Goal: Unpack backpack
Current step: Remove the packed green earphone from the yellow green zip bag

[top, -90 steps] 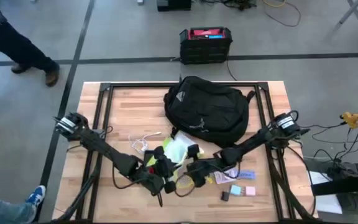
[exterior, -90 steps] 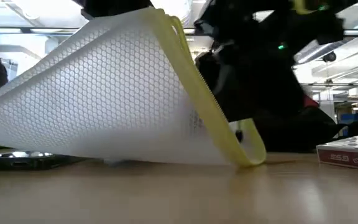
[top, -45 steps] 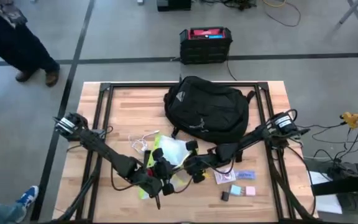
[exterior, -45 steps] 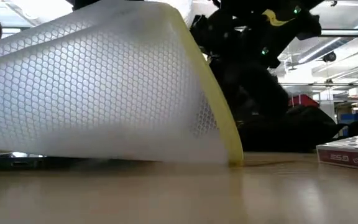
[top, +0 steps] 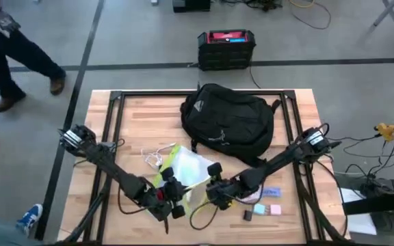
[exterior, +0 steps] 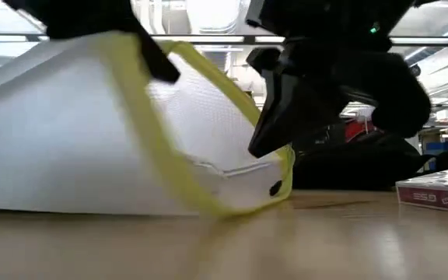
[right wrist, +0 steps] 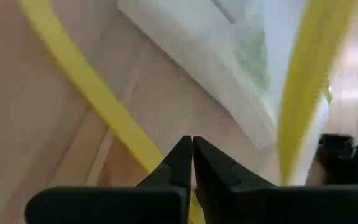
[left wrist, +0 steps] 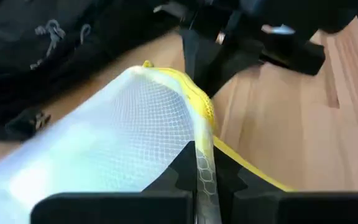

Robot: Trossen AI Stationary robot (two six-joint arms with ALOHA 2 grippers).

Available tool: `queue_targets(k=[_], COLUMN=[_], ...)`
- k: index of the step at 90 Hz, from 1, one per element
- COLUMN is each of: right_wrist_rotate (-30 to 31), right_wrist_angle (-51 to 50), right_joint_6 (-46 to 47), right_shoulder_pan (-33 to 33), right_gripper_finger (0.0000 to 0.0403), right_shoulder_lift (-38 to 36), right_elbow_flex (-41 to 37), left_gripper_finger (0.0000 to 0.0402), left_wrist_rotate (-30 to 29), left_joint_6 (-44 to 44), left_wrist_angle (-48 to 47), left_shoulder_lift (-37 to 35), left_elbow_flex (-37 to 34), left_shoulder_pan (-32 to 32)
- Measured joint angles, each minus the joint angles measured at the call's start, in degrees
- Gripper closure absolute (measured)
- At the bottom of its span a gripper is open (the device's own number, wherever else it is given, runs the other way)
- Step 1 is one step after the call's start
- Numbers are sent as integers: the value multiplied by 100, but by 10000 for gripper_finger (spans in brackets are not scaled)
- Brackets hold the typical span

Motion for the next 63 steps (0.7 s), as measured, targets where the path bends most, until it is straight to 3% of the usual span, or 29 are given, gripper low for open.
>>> queue_targets(k=[22,52,63], right_wrist_rotate=[-17,316,306], right_wrist_angle=[1432,1552,1554], right_joint_6=[-725,-908,-1327], right_shoulder_pan=[-96,-294,-304], right_gripper_finger=[378,196,149], right_shoulder_lift=[315,595,588], right_elbow_flex=[-69,76,76], left_gripper_finger=[402,402,402], left_wrist_rotate=[-11,-38,-158], left_joint_6=[-25,-24,1], left_wrist_angle=[37,31,29], left_shoulder_lift=[-2,-1,13], left_elbow_flex=[-13,-13,-16], left_shoulder_pan=[-13,-8,-7])
